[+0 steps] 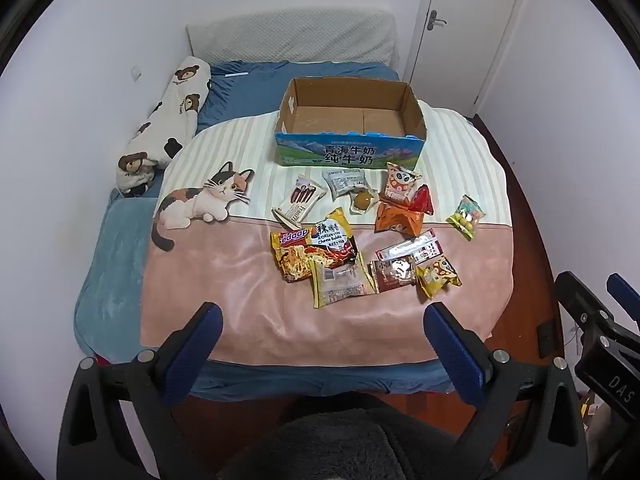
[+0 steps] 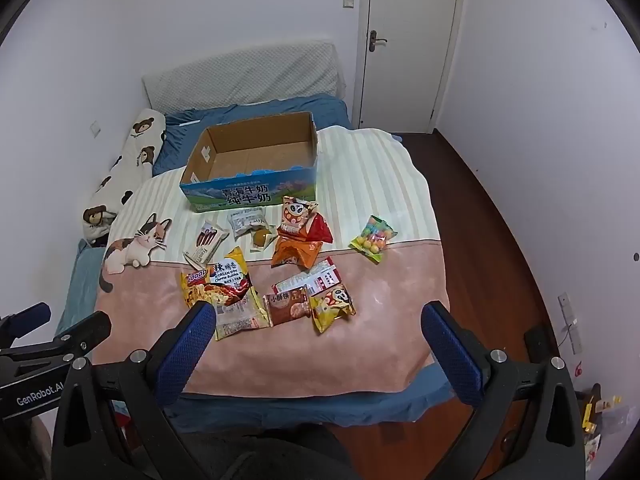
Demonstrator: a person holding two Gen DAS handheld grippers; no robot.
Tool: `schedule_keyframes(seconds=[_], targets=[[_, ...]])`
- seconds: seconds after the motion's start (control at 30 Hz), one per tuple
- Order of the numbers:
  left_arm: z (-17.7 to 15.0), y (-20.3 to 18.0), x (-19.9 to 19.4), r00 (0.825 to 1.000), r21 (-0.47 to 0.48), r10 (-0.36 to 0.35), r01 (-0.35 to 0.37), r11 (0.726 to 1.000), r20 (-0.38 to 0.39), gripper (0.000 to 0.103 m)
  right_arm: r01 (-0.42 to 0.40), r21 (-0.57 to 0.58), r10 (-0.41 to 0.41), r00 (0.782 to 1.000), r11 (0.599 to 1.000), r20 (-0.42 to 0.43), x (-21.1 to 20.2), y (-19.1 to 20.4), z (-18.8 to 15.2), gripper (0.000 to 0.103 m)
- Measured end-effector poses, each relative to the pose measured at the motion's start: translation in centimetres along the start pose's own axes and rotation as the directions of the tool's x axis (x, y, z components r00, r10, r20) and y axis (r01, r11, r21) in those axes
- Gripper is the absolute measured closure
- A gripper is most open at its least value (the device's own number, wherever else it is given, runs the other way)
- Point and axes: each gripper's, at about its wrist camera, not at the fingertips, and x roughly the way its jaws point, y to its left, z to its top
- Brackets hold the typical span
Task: Organize snacks
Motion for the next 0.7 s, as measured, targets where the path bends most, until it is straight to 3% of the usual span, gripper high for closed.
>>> schedule_keyframes(seconds=[0.7], targets=[[-0.02,0.07,-0.05,1.0,-0.002,-0.003,0.003,1.0,0.014,0.0,0.006,-0.008,-0.006,1.0,1.0,0.004,-0.14,-0.01,0.18,0.0]])
